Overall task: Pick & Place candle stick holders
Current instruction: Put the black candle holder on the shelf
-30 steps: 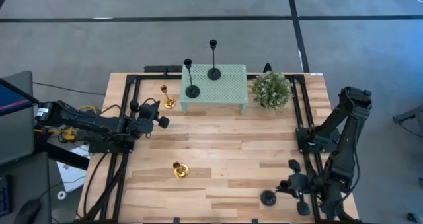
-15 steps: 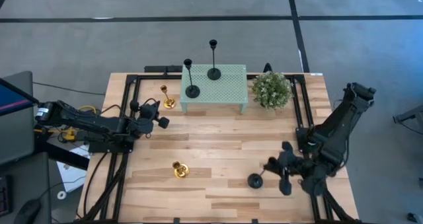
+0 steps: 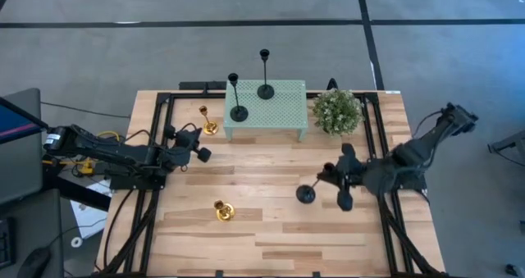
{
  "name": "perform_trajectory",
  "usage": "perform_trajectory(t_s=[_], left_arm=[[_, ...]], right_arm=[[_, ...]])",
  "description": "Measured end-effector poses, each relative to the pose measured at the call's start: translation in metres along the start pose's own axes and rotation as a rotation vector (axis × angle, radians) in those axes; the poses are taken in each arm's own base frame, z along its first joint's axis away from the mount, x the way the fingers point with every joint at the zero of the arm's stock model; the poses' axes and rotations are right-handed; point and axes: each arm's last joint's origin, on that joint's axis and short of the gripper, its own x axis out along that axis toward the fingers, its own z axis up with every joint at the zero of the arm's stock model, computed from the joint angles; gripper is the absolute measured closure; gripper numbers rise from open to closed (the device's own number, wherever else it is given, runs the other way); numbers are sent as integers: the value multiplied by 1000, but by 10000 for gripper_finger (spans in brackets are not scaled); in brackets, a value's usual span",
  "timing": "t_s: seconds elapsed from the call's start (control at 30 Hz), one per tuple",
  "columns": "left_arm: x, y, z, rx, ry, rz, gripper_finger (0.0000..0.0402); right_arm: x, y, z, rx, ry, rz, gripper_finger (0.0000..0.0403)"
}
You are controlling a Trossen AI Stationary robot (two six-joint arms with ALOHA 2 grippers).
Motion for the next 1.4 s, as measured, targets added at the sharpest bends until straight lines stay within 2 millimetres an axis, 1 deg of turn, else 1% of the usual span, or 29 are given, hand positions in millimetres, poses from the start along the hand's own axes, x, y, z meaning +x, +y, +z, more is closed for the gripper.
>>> perform_trajectory(t_s=[0.17, 0.4, 0.5, 0.6, 0.73, 0.8, 1.07, 1.17, 1.3, 1.4], left_arm=[[0, 0, 0, -2, 1, -7, 398], [0, -1, 0, -2, 4, -19, 398], [0, -1, 0, -5, 3, -20, 398], [0, -1, 1, -9, 1, -20, 398], [0, -1, 1, -9, 0, -21, 398], [0, -1, 1, -12, 0, -24, 398], [0, -1, 1, -15, -2, -25, 398], [0, -1, 1, -15, -2, -25, 398], [0, -1, 1, -15, -2, -25, 398], [0, -1, 1, -15, -2, -25, 398]], right_arm=[[-2, -25, 34, -87, 45, -45, 402], [-8, -61, 80, -169, -24, -58, 403], [-5, -76, 93, -183, -34, -84, 403], [3, -91, 104, -190, -34, -95, 403], [20, -111, 114, -184, -3, -82, 403], [30, -121, 119, -185, 16, -104, 403], [58, -159, 138, -206, 33, -117, 403], [65, -172, 143, -190, 35, -123, 403], [72, -190, 146, -165, 51, -130, 403], [71, -200, 146, -143, 53, -127, 403]])
